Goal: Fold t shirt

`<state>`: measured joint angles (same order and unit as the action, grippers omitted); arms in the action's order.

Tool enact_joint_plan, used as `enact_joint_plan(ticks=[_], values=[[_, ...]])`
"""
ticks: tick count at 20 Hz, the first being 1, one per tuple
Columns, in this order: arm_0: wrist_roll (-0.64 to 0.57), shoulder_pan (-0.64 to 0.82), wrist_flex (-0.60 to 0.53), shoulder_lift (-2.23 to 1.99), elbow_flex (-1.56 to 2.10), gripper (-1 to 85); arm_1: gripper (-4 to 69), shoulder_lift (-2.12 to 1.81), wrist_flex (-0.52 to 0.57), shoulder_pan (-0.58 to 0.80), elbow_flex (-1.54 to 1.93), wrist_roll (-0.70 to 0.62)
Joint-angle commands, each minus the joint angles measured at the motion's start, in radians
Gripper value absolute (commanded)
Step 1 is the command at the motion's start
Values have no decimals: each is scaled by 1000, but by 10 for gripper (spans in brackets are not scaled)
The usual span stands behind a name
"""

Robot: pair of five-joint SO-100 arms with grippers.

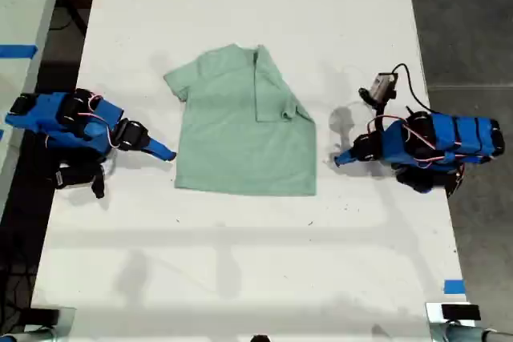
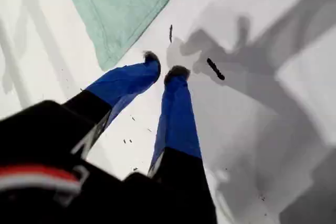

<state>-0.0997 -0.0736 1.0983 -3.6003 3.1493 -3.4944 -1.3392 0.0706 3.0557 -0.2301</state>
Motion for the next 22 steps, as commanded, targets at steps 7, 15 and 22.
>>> enact_joint_plan(ticks=[7,15,22], values=[[325,11,48,-8,-106,144,1,-14,81,218,57,-37],[199,112,9,-8,-129,-1,1,-14,78,213,57,-29],[-284,555,-155,284,-497,65,1,-14,78,210,57,-41]])
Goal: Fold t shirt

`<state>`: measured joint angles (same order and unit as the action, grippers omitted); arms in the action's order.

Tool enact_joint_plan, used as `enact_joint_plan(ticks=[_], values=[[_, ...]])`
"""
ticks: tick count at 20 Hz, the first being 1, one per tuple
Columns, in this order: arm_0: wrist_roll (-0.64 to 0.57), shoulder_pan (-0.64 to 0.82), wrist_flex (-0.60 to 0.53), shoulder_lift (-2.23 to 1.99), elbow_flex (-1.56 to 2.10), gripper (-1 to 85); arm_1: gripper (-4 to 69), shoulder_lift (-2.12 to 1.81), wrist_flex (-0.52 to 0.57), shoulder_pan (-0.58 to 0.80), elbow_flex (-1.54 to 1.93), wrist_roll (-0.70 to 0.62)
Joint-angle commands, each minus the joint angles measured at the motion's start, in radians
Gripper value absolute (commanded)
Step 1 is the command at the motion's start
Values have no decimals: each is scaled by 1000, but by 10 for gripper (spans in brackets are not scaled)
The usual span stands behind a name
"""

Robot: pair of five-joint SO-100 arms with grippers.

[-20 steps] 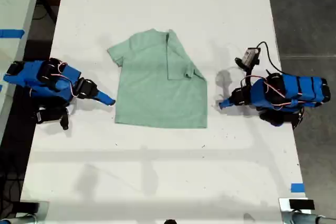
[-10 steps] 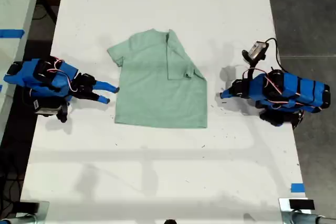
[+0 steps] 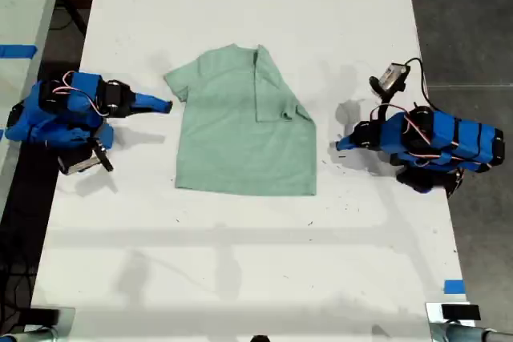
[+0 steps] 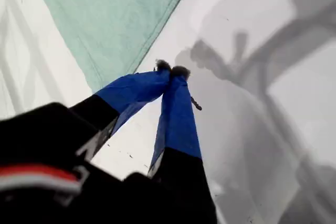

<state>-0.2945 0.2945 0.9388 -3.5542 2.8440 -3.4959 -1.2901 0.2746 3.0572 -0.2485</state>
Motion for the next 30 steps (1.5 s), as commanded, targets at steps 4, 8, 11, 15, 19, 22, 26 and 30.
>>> enact_joint_plan(ticks=[4,8,11,15,19,22,26,30], values=[[-268,491,255,1039,-672,191,1,-12,32,-2,55,-37],[-440,706,279,1497,-834,203,1,-12,34,-5,55,-46],[-456,784,187,1586,-775,200,1,-12,35,-8,55,-51],[-469,796,118,1706,-750,196,1,-12,35,-11,55,-51],[-476,811,3,1829,-689,152,1,-12,35,-14,55,-51],[-506,787,3,1999,-796,-1,2,-12,34,-12,55,-51],[-495,788,87,1881,-885,-1,2,-12,34,-17,55,-49],[-387,595,270,1792,-1181,-1,2,-12,34,-12,55,-51]])
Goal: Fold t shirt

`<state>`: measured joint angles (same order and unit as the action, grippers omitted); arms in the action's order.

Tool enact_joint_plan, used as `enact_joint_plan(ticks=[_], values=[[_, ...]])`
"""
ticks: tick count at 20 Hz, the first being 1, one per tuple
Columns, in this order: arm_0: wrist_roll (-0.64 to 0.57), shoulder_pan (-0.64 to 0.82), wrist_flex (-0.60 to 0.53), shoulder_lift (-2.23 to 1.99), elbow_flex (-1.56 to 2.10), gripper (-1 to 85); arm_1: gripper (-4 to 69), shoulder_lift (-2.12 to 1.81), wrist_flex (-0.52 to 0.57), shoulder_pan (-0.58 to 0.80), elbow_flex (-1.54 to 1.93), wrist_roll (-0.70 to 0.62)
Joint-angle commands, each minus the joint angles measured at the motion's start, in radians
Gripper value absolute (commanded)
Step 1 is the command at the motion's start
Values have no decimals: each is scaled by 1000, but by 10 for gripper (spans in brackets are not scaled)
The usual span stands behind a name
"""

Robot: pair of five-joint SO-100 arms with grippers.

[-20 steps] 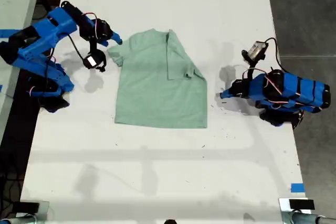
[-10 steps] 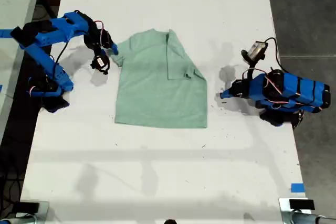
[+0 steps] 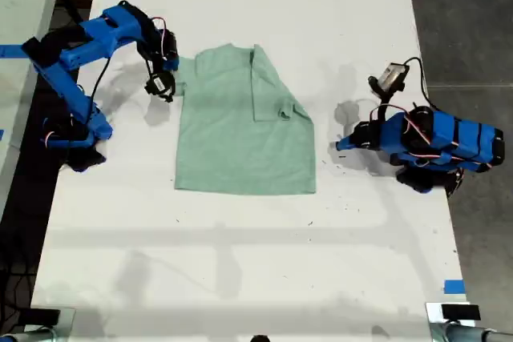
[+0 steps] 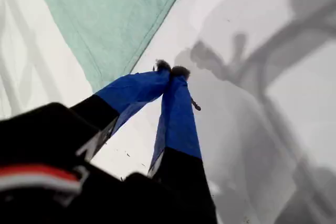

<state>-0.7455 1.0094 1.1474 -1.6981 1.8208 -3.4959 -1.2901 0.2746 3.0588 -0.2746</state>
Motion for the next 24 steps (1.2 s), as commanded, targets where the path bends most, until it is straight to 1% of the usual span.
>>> enact_joint_plan(ticks=[1,2,4,5,6,7,8,9,10,12,14,15,16,17,18,19,20,21,23,24], values=[[103,-187,74,-43,-233,-1,2,-12,34,-12,54,-25],[140,-256,80,-2,-304,-1,2,-12,34,-12,54,-25],[199,-382,57,107,-426,1,2,-12,34,-12,54,-25],[218,-436,32,169,-486,59,2,-12,34,-14,54,-26],[235,-472,26,238,-557,149,2,-12,34,-14,54,-28],[235,-499,34,316,-649,186,2,-12,34,-14,54,-29],[224,-506,63,383,-742,194,2,-12,34,-15,54,-29],[190,-500,84,410,-798,123,2,-12,34,-15,54,-29],[189,-477,103,377,-785,-1,2,-12,34,-15,54,-31],[187,-391,184,216,-723,-1,2,-12,34,-15,54,-31],[170,-287,189,-95,-540,-1,2,-12,34,-17,54,-31],[169,-245,167,-284,-405,-1,2,-12,34,-17,54,-31],[169,-225,120,-485,-247,-1,2,-12,34,-17,54,-31],[195,-241,80,-670,-78,-1,2,-12,35,-15,54,-32],[242,-299,44,-836,83,-1,2,-12,37,-11,54,-35],[319,-373,6,-983,259,-1,2,-12,37,-8,54,-35],[399,-451,-63,-1144,463,18,2,-12,37,-8,54,-35],[443,-517,-144,-1308,667,48,2,-12,37,-8,54,-34],[518,-566,-196,-1655,1009,22,2,-12,37,-8,54,-32],[534,-581,-179,-1867,1150,6,2,-12,37,-6,54,-31]])
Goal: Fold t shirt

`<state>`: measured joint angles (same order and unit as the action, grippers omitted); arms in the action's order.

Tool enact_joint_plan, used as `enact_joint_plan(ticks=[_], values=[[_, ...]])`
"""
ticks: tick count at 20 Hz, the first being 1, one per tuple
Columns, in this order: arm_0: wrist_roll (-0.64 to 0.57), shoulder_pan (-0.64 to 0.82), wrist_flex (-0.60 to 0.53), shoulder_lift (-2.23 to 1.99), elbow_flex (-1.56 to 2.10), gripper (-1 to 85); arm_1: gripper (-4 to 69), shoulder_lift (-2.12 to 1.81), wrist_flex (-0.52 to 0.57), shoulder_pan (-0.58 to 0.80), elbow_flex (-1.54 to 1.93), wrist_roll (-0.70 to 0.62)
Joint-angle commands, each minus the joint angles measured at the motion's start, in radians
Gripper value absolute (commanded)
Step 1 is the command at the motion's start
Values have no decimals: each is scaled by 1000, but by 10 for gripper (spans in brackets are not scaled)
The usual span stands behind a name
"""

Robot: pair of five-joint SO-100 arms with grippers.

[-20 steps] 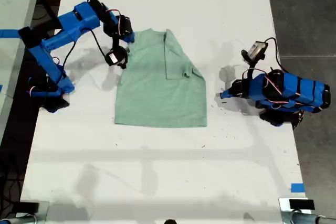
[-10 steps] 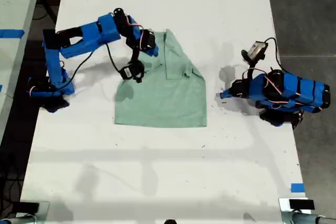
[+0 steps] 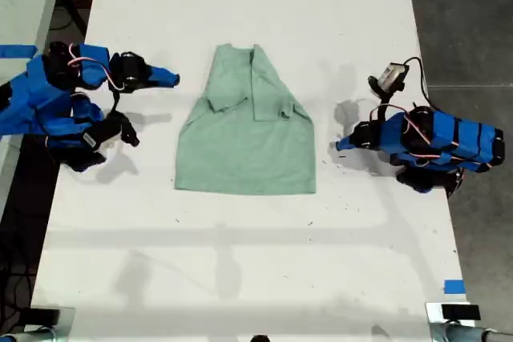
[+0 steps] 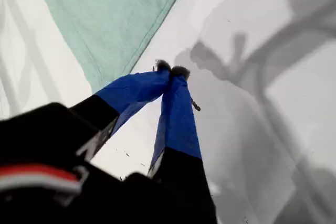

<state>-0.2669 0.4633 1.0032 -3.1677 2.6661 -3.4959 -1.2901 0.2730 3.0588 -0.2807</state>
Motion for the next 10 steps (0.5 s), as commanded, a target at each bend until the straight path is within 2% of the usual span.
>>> enact_joint_plan(ticks=[1,4,6,10], values=[[74,-43,-2,-439,360,0,2,-12,35,-3,54,-21],[-87,-38,-98,-439,506,11,2,-12,31,-3,54,-8],[-112,-31,-69,-439,482,-1,2,-12,25,-3,54,9],[-67,-12,-21,-439,480,-1,3,-12,17,-11,51,20]])
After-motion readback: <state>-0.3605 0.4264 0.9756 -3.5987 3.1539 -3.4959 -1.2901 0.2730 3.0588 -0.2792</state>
